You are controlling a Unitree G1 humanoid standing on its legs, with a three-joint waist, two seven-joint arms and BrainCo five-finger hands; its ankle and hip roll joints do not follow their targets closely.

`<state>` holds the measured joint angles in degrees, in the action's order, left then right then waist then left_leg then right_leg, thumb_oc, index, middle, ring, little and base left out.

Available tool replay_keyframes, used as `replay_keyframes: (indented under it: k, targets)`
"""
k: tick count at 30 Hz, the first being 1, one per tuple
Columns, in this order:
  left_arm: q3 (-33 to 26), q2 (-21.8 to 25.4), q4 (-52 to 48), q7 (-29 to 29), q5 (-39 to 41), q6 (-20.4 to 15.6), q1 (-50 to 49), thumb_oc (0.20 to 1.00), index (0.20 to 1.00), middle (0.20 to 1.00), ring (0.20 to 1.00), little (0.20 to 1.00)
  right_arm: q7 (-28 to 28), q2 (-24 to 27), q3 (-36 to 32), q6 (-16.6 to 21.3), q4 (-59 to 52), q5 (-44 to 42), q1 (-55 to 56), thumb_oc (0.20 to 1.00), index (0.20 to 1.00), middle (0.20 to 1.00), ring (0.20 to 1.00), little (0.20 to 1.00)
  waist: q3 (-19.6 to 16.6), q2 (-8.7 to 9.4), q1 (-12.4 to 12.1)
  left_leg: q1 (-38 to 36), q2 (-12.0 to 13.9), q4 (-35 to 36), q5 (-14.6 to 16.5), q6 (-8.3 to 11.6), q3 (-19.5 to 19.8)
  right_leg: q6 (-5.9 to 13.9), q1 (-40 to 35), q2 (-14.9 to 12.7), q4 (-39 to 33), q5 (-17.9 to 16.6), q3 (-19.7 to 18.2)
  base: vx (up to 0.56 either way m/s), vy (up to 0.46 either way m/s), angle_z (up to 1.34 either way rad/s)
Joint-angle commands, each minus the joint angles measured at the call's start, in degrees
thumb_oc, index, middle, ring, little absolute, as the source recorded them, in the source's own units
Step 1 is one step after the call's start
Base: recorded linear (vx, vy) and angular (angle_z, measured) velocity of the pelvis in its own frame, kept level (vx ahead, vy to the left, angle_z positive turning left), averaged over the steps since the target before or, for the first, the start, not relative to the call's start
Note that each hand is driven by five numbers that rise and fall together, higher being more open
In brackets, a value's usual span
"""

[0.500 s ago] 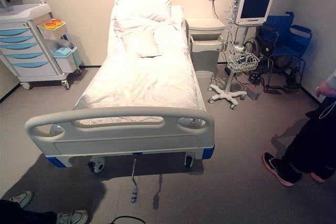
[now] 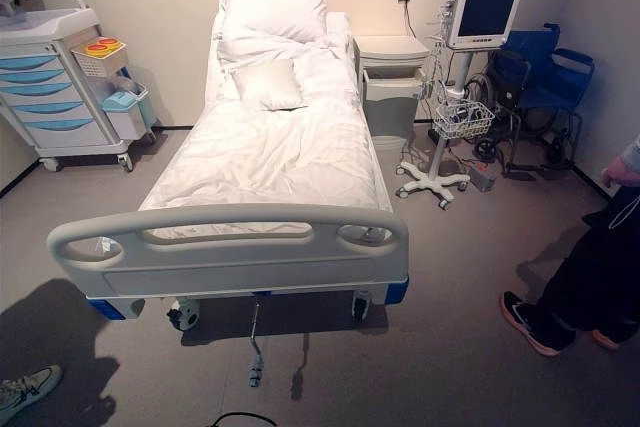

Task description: Raise the hospital bed

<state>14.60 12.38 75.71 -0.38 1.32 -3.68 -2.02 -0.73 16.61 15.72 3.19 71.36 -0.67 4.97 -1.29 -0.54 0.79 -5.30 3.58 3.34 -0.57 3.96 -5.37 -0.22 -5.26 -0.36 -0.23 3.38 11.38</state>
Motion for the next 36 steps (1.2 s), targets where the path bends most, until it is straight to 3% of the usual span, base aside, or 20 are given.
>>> replay_keyframes:
  k: [1,19,26,31,33,34,36]
  targets:
    - [-1.65,0.27,3.09,0.46,0.17,-0.92,2.67,1.000,1.000,1.000,1.000,1.000,0.21,-2.45,2.44,1.47,2.85,-0.02,-4.04,1.000,1.000,1.000,1.000,1.000,-0.32,3.66,1.16,0.45,-5.10,1.66,-0.81,-2.93,-0.44,6.45,0.10,-1.80,-4.48,-8.13,-2.58,0.00,0.000,0.00]
    - [-1.40,0.19,3.10,0.65,-0.03,-0.96,2.69,1.000,1.000,1.000,1.000,1.000,0.38,-2.53,2.42,1.48,3.03,-0.35,-4.16,1.000,1.000,1.000,1.000,1.000,-0.22,3.58,1.16,0.56,-5.11,1.66,-0.76,-2.94,-0.35,6.45,0.20,-1.82,-4.56,-8.19,-2.53,0.00,0.000,0.00]
    - [-1.39,0.76,2.11,2.12,1.74,-1.54,4.95,1.000,1.000,1.000,1.000,1.000,1.53,-1.46,1.99,1.64,3.97,-1.52,-8.21,1.000,1.000,1.000,1.000,1.000,3.90,3.48,1.11,5.28,-5.17,1.66,-2.33,-3.15,-0.15,6.58,5.34,-2.15,-3.75,-9.38,-2.78,-0.05,0.008,0.00]
    - [-0.07,1.68,0.74,4.96,5.38,-2.42,10.42,1.000,1.000,1.000,1.000,1.000,3.66,-0.41,3.86,2.32,2.17,-2.49,-13.13,1.000,1.000,1.000,1.000,1.000,9.05,3.15,1.43,12.27,-5.25,1.66,-4.63,-3.29,0.08,6.24,13.14,-2.22,-2.12,-10.64,-3.12,-0.13,0.012,0.03]
    - [-0.08,1.67,0.76,4.96,5.39,-2.43,10.45,1.000,1.000,1.000,1.000,1.000,3.66,-0.41,3.86,2.32,2.19,-2.50,-13.17,1.000,1.000,1.000,1.000,1.000,8.97,3.15,1.45,12.40,-5.25,1.66,-4.65,-3.29,0.09,6.24,13.29,-2.23,-2.06,-10.63,-3.11,-0.05,0.014,0.02]
    - [0.51,2.17,-0.50,6.79,7.94,-2.97,13.58,1.000,1.000,1.000,1.000,1.000,5.14,0.07,4.63,2.82,1.22,-3.41,-15.89,1.000,1.000,1.000,1.000,1.000,11.74,2.83,1.79,15.64,-5.34,1.66,-5.50,-3.30,0.17,6.04,16.63,-2.31,-1.38,-11.16,-3.09,-0.11,0.035,0.01]
    - [1.05,2.52,-1.26,7.90,9.57,-3.29,16.54,1.000,1.000,1.000,1.000,1.000,6.35,0.59,5.58,3.33,-0.10,-3.78,-18.58,1.000,1.000,1.000,1.000,1.000,13.83,2.78,2.12,18.55,-5.27,1.66,-6.20,-3.37,0.04,5.96,19.91,-2.22,-0.19,-11.23,-3.44,-0.11,0.036,-0.02]
